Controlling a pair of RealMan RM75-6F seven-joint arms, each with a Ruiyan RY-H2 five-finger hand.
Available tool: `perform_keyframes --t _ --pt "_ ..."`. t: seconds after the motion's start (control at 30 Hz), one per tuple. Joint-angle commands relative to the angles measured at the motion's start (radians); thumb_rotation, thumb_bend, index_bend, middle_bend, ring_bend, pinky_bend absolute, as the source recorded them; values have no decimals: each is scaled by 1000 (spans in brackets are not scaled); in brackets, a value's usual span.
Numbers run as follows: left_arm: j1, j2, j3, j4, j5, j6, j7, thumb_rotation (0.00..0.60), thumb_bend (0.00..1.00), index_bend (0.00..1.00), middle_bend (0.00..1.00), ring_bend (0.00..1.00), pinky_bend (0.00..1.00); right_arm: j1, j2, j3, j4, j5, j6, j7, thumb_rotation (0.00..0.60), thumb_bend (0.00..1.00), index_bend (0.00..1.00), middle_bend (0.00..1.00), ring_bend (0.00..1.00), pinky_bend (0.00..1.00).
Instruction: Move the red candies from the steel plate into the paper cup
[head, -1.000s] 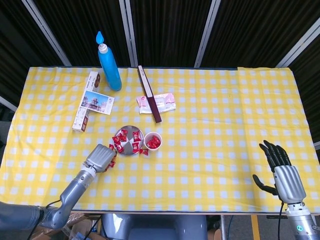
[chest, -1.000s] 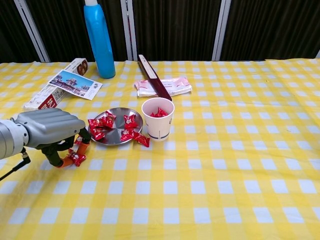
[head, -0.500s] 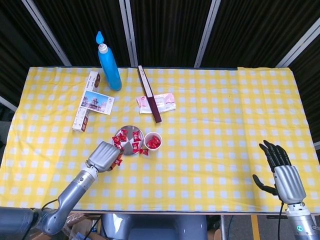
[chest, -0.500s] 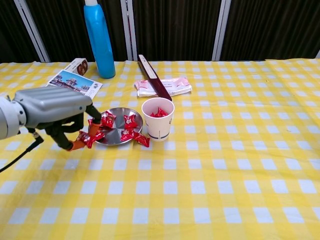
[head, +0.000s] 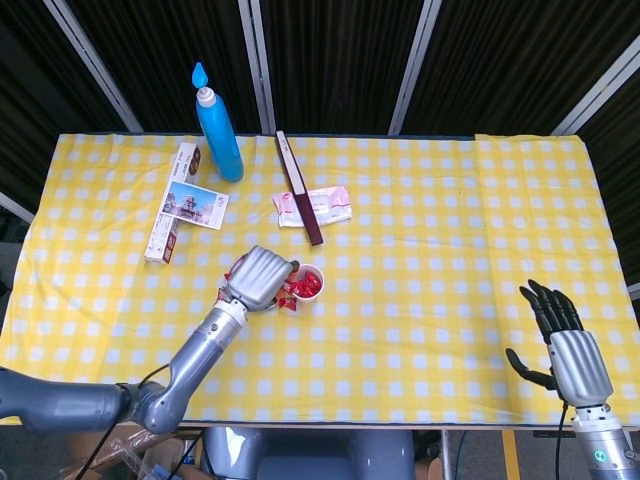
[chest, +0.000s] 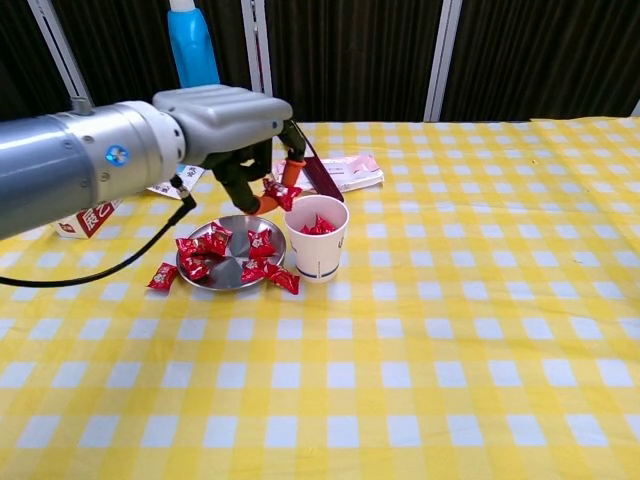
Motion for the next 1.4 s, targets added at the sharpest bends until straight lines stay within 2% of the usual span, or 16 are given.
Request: perform_keyframes --t 0.03,0.17,0.37,0.5,0.63,0.9,1.07,1.17,1.4 --pt "-52 -62 -29 65 -60 -18 50 600 428 542 914 970 993 1 1 0 0 1 -3 4 600 387 0 0 0 0" --pt "-84 -101 -44 115 -102 -23 75 600 415 540 910 970 993 2 3 0 -1 0 -3 10 600 387 0 0 0 0" --pt "-111 -131 -50 160 -152 -36 94 600 318 495 892 962 993 2 5 0 -1 1 -5 14 600 387 0 0 0 0" --pt "-112 -132 -47 160 -157 -29 88 600 263 447 878 959 993 2 5 1 -2 4 -6 13 600 388 0 0 0 0" --pt "-99 -111 -48 133 -139 -6 62 600 257 431 878 959 993 2 4 0 -2 3 -7 10 600 387 0 0 0 0" --pt "-13 -18 -26 6 -108 102 8 600 257 441 889 959 993 0 3 0 -3 1 -1 7 600 388 0 0 0 0" --pt "72 47 24 -59 -133 188 -1 600 257 440 900 967 993 1 2 -2 -3 -1 -4 4 600 388 0 0 0 0" --pt "117 67 46 -69 -191 228 5 600 255 414 907 974 993 1 1 -3 -4 -5 -4 -1 600 388 0 0 0 0" --pt "157 46 45 -42 -344 277 51 600 254 377 926 989 997 0 0 -6 -5 -7 -3 -6 600 388 0 0 0 0"
